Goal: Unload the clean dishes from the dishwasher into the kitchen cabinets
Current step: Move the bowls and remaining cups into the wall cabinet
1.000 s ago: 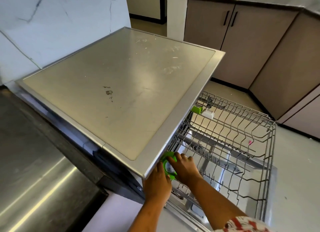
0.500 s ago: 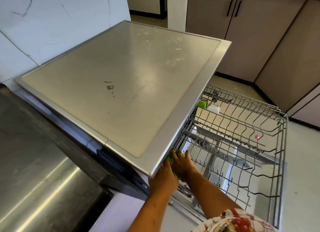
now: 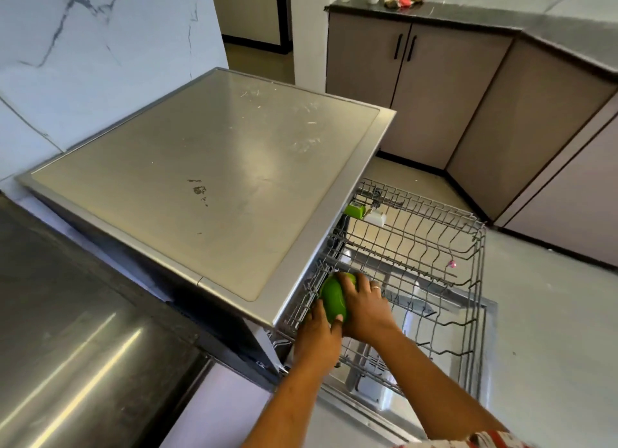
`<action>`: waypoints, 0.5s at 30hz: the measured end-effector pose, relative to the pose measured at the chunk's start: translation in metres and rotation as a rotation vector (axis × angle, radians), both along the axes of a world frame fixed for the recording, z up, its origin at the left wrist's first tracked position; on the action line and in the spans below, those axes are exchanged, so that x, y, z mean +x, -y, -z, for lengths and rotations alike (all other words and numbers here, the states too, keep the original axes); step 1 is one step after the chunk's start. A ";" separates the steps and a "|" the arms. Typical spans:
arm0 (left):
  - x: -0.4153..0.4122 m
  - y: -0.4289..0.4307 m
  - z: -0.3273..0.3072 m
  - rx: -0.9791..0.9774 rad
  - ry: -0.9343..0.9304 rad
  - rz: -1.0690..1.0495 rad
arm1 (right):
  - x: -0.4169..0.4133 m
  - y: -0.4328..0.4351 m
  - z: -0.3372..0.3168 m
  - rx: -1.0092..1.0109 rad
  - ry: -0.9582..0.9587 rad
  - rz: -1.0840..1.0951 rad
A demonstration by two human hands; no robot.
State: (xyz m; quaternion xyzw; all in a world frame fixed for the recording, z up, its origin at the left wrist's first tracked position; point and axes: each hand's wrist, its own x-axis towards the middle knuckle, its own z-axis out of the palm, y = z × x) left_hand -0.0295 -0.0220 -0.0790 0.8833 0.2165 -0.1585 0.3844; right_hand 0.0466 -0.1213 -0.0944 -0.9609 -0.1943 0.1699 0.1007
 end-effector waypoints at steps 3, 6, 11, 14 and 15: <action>-0.005 0.018 -0.035 -0.283 0.103 -0.129 | -0.020 0.021 -0.043 0.162 -0.023 0.138; -0.016 0.026 -0.083 -0.418 0.207 -0.142 | -0.045 0.034 -0.086 0.298 -0.008 0.167; -0.026 -0.001 -0.157 -0.558 0.329 -0.150 | -0.067 0.021 -0.161 0.481 0.083 0.070; -0.026 -0.032 -0.210 -0.746 0.380 -0.277 | -0.066 -0.009 -0.212 0.633 0.143 -0.024; -0.026 -0.042 -0.226 -0.832 0.405 -0.335 | -0.064 -0.019 -0.228 0.682 0.159 -0.047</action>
